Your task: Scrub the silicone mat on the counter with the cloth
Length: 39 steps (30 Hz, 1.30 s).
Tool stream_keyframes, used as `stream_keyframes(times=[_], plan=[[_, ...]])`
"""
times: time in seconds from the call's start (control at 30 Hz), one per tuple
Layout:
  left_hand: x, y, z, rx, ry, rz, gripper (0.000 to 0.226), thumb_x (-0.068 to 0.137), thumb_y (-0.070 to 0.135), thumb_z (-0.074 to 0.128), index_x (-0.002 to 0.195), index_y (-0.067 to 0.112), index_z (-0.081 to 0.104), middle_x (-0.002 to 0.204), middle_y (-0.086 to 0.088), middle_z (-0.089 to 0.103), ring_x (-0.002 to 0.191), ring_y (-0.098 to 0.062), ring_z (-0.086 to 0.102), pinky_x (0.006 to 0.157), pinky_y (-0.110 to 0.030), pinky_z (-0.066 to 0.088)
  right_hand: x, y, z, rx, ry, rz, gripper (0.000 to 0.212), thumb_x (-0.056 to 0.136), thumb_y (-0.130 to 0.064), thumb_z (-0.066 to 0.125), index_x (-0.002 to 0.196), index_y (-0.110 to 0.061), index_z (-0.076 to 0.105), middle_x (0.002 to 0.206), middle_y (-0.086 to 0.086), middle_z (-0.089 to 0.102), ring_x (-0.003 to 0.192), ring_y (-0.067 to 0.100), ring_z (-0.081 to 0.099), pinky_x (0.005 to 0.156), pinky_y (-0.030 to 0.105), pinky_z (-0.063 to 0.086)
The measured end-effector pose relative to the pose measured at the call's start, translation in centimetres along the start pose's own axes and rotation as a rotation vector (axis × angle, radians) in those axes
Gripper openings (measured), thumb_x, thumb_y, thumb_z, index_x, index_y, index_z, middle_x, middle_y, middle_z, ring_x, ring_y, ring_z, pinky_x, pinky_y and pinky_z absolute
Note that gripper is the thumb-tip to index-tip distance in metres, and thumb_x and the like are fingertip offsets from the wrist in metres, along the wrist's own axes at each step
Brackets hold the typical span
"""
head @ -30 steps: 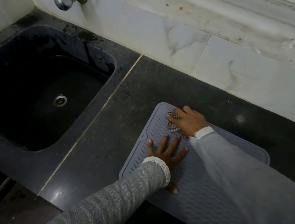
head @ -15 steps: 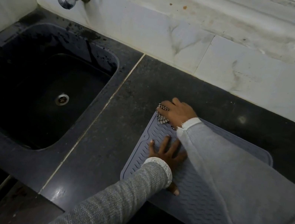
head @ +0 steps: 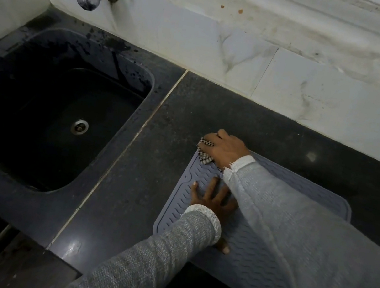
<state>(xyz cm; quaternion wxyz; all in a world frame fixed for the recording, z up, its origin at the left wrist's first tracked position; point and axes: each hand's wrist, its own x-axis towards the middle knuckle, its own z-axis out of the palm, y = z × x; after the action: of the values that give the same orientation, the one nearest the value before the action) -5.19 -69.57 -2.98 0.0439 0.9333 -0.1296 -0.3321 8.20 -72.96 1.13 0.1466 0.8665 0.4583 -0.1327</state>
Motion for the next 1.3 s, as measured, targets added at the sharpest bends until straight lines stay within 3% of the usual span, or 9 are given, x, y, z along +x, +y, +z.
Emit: stream_keyframes(times=[0.1, 0.3, 0.5, 0.6, 0.73, 0.83, 0.93, 1.13, 1.3], plan=[[-0.1, -0.1, 0.2, -0.029, 0.027, 0.002, 0.130, 0.062, 0.069, 0.071, 0.144, 0.037, -0.025, 0.151, -0.003, -0.037, 0.138, -0.037, -0.030, 0.101, -0.076, -0.008, -2.0, 1.7, 2.0, 0.002, -0.003, -0.026, 0.045, 0.095, -0.042, 0.042, 0.137, -0.032, 0.035, 0.141, 0.006, 0.031, 0.126, 0.029, 0.037, 0.103, 0.040, 0.036], [0.0, 0.0, 0.4, -0.012, 0.039, -0.003, 0.132, 0.060, 0.072, 0.070, 0.143, 0.039, -0.027, 0.150, -0.003, -0.038, 0.138, -0.037, -0.030, 0.100, -0.074, -0.010, -5.3, 3.0, 2.7, 0.073, -0.034, 0.087, 0.051, 0.093, -0.044, 0.045, 0.140, -0.033, 0.028, 0.144, 0.006, 0.026, 0.127, 0.027, 0.036, 0.104, 0.035, 0.035], [-1.6, 1.0, 0.9, 0.001, 0.155, 0.017, 0.122, 0.070, 0.061, 0.070, 0.147, 0.034, -0.020, 0.155, -0.008, -0.026, 0.142, -0.036, -0.022, 0.106, -0.067, -0.009, -5.8, 2.5, 1.6, 0.074, -0.033, 0.105, 0.053, 0.094, -0.031, 0.050, 0.142, -0.031, 0.029, 0.150, 0.002, 0.023, 0.132, 0.027, 0.029, 0.105, 0.036, 0.034], [-2.2, 1.6, 1.1, -0.026, 0.108, 0.024, 0.107, 0.077, 0.053, 0.067, 0.150, 0.033, -0.008, 0.158, -0.004, -0.017, 0.143, -0.036, -0.016, 0.107, -0.069, -0.003, -5.2, 2.0, 1.2, 0.157, -0.054, 0.146, 0.054, 0.092, -0.032, 0.053, 0.141, -0.029, 0.031, 0.145, 0.006, 0.028, 0.128, 0.030, 0.035, 0.105, 0.039, 0.036], [-2.1, 1.4, 1.4, -0.085, 0.061, 0.000, 0.103, 0.079, 0.053, 0.065, 0.149, 0.036, -0.008, 0.157, 0.002, -0.022, 0.143, -0.033, -0.019, 0.107, -0.070, -0.001, -3.5, 0.3, 0.4, 0.183, 0.065, 0.112, 0.051, 0.091, -0.039, 0.051, 0.138, -0.027, 0.034, 0.138, 0.007, 0.035, 0.122, 0.031, 0.043, 0.100, 0.040, 0.039], [-2.0, 1.4, 1.4, -0.081, 0.047, 0.003, 0.104, 0.079, 0.056, 0.064, 0.149, 0.036, -0.009, 0.156, 0.001, -0.022, 0.143, -0.033, -0.021, 0.107, -0.070, -0.002, -2.3, -2.0, -0.7, 0.110, 0.090, 0.045, 0.061, 0.084, -0.023, 0.064, 0.138, -0.025, 0.037, 0.146, 0.008, 0.028, 0.131, 0.033, 0.033, 0.105, 0.044, 0.038], [-2.0, 1.5, 1.3, -0.085, 0.028, -0.021, 0.102, 0.079, 0.056, 0.063, 0.150, 0.035, -0.007, 0.157, 0.002, -0.021, 0.143, -0.032, -0.022, 0.108, -0.069, -0.003, -2.1, -3.2, -0.5, -0.039, 0.032, -0.029, 0.065, 0.083, -0.016, 0.064, 0.140, -0.022, 0.034, 0.150, 0.008, 0.024, 0.136, 0.032, 0.023, 0.105, 0.048, 0.037], [-2.1, 1.6, 1.3, -0.125, 0.030, -0.030, 0.104, 0.080, 0.053, 0.065, 0.148, 0.039, -0.012, 0.156, 0.004, -0.024, 0.143, -0.031, -0.022, 0.107, -0.070, -0.001, -6.4, -0.3, 2.2, -0.011, -0.048, 0.058, 0.062, 0.090, -0.033, 0.056, 0.143, -0.030, 0.024, 0.152, 0.005, 0.018, 0.137, 0.029, 0.023, 0.109, 0.041, 0.030], [-2.2, 1.6, 1.2, -0.123, 0.031, -0.025, 0.102, 0.080, 0.053, 0.065, 0.148, 0.039, -0.010, 0.156, 0.005, -0.024, 0.143, -0.032, -0.022, 0.107, -0.071, 0.000, -6.0, 0.3, 1.5, 0.038, -0.031, 0.041, 0.048, 0.092, -0.038, 0.050, 0.137, -0.030, 0.036, 0.146, 0.003, 0.030, 0.131, 0.029, 0.034, 0.106, 0.043, 0.036]])
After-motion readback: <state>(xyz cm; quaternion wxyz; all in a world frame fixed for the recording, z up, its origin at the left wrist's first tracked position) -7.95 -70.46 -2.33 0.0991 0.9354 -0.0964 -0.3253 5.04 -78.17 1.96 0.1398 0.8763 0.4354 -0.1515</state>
